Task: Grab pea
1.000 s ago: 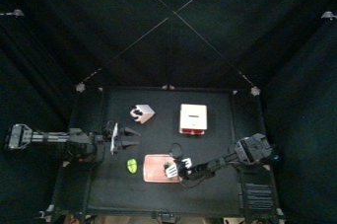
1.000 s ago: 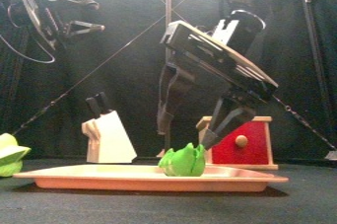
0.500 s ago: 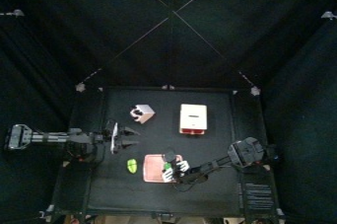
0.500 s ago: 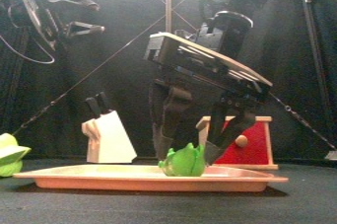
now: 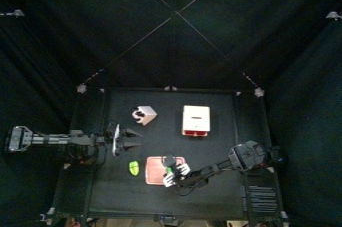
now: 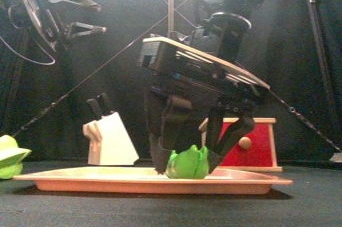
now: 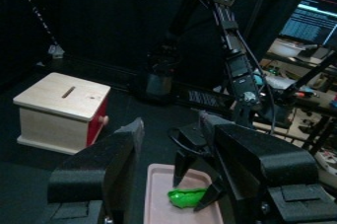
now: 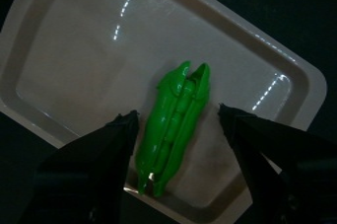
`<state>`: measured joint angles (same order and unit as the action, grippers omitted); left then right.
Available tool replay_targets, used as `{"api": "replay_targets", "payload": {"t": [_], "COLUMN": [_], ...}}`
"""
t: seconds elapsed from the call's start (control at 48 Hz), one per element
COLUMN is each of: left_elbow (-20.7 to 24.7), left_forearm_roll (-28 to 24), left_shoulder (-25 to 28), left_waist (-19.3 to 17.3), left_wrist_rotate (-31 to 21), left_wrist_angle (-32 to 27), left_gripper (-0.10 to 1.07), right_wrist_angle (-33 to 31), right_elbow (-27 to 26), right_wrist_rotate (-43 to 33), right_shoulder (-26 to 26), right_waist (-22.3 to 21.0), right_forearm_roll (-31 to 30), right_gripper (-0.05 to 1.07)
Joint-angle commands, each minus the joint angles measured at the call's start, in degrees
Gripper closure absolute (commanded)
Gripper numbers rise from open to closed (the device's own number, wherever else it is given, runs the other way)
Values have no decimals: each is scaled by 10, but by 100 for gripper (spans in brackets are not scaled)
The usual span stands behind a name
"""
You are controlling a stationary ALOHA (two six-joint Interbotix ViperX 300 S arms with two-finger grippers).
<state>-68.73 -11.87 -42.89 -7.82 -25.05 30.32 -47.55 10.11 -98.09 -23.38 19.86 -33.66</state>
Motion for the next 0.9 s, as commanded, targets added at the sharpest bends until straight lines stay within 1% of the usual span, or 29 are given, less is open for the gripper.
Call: {"api": "replay_targets", "payload": {"t": [0.0, 0.271, 0.438, 0.604, 0.875], "left_elbow": [7, 7, 4, -1, -3], "left_forearm_roll": [1, 1, 11, 26, 28], "left_shoulder": [1, 1, 1, 1, 1], "left_waist": [-1, -1, -1, -1, -1], "left_wrist_rotate": [1, 1, 0, 1, 1], "left_wrist_angle": [3, 3, 3, 3, 3], "left_gripper": [11, 11, 11, 11, 11], "right_wrist_angle": [1, 1, 1, -2, -2], "right_elbow": [-13, -15, -16, -13, -12], "right_wrist_rotate": [0, 1, 1, 1, 1], "right_shoulder": [14, 14, 22, 40, 43], "right_waist": [-2, -2, -2, -2, -2], "right_forearm_roll": [-1, 4, 6, 1, -10], "right_gripper": [9, 25, 31, 32, 32]}}
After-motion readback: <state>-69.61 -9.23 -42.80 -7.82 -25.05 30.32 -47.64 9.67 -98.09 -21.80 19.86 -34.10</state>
